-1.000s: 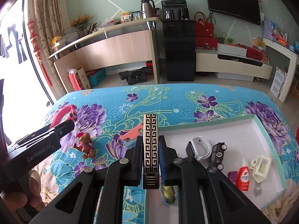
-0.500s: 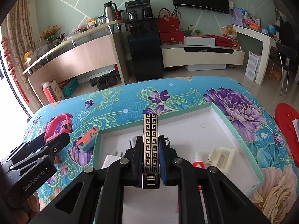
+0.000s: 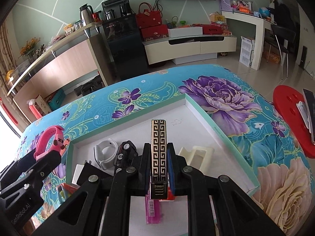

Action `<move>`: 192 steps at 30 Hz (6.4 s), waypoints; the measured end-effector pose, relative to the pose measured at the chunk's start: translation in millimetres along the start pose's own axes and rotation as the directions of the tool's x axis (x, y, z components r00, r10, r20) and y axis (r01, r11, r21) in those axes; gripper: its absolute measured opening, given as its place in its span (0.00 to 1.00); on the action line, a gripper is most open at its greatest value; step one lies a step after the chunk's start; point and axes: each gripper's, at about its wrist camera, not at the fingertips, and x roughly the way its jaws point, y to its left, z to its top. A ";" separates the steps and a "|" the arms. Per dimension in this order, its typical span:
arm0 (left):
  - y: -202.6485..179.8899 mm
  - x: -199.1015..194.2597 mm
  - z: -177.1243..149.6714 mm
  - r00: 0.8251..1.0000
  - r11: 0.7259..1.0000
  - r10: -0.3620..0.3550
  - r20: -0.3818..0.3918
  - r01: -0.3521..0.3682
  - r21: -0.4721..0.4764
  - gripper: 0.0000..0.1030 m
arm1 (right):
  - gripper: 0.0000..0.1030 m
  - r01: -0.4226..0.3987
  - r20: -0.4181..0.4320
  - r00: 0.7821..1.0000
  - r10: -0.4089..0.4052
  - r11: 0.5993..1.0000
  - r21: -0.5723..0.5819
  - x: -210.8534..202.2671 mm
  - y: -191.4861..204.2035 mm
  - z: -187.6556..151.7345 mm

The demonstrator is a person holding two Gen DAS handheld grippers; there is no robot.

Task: Organize rigid objects
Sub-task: 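Carry the band and bar into the tray and open both tools, then withdraw both tools from the tray toward the remaining items, then grasp the brown toy dog with the left tool while the right tool grasps the pink-blue card holder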

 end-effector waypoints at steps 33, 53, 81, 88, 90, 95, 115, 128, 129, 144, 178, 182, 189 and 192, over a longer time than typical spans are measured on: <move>-33.2 27.9 -16.8 0.993 0.995 0.069 -0.096 -0.061 0.082 0.58 | 0.16 -0.005 -0.096 0.995 0.003 1.000 -0.021 21.1 -12.3 -10.3; -15.6 2.1 -6.1 0.996 0.997 0.075 -0.049 -0.074 0.028 0.65 | 0.16 -0.010 -0.028 1.000 0.010 1.000 -0.013 2.1 -11.9 -2.8; 91.5 -5.3 -23.5 0.957 0.926 0.257 -0.134 -0.284 -0.248 0.83 | 0.39 -0.046 -0.060 0.998 0.036 0.986 -0.162 10.3 45.3 -8.5; 109.7 -5.0 -30.0 0.938 0.898 0.303 -0.171 -0.341 -0.278 0.97 | 0.65 -0.071 -0.048 0.997 0.063 0.979 -0.193 6.7 67.2 -9.5; 117.4 -6.1 -32.7 0.933 0.887 0.310 -0.181 -0.353 -0.298 0.97 | 0.66 -0.102 -0.048 0.994 0.095 0.975 -0.197 5.0 73.3 -9.9; 136.4 -10.3 -38.9 0.918 0.857 0.343 -0.198 -0.393 -0.334 1.00 | 0.68 -0.120 -0.055 0.992 0.111 0.964 -0.236 4.2 94.4 -13.7; 218.0 -48.5 -66.2 0.875 0.746 0.427 -0.228 -0.483 -0.458 1.00 | 0.88 -0.161 -0.084 0.987 0.141 0.926 -0.341 11.7 161.2 -34.4; 255.3 -66.8 -81.5 0.870 0.694 0.435 -0.232 -0.488 -0.529 1.00 | 0.89 -0.185 -0.075 0.983 0.169 0.917 -0.354 17.0 194.2 -38.5; 256.6 -67.0 -81.3 0.871 0.694 0.434 -0.231 -0.486 -0.531 1.00 | 0.89 -0.188 -0.074 0.982 0.173 0.917 -0.352 17.7 196.6 -38.6; 256.4 -31.5 -54.4 0.890 0.737 0.378 -0.256 -0.456 -0.498 1.00 | 0.89 -0.211 -0.094 0.977 0.191 0.923 -0.321 46.8 228.9 -41.6; 236.1 38.2 -66.1 0.900 0.812 0.325 -0.291 -0.424 -0.401 0.97 | 0.89 -0.133 -0.088 0.989 0.115 0.962 -0.238 62.8 194.8 -35.8; 233.5 42.1 -67.3 0.911 0.832 0.298 -0.286 -0.395 -0.389 0.84 | 0.89 -0.127 -0.089 0.990 0.108 0.959 -0.252 64.6 196.0 -37.5; 230.3 38.2 -66.7 0.933 0.854 0.250 -0.260 -0.339 -0.394 0.62 | 0.89 -0.104 -0.100 0.992 0.080 0.956 -0.273 70.3 198.4 -40.9; 230.8 37.1 -66.6 0.941 0.862 0.229 -0.248 -0.315 -0.397 0.53 | 0.89 -0.094 -0.095 0.993 0.070 0.956 -0.279 70.6 199.1 -41.1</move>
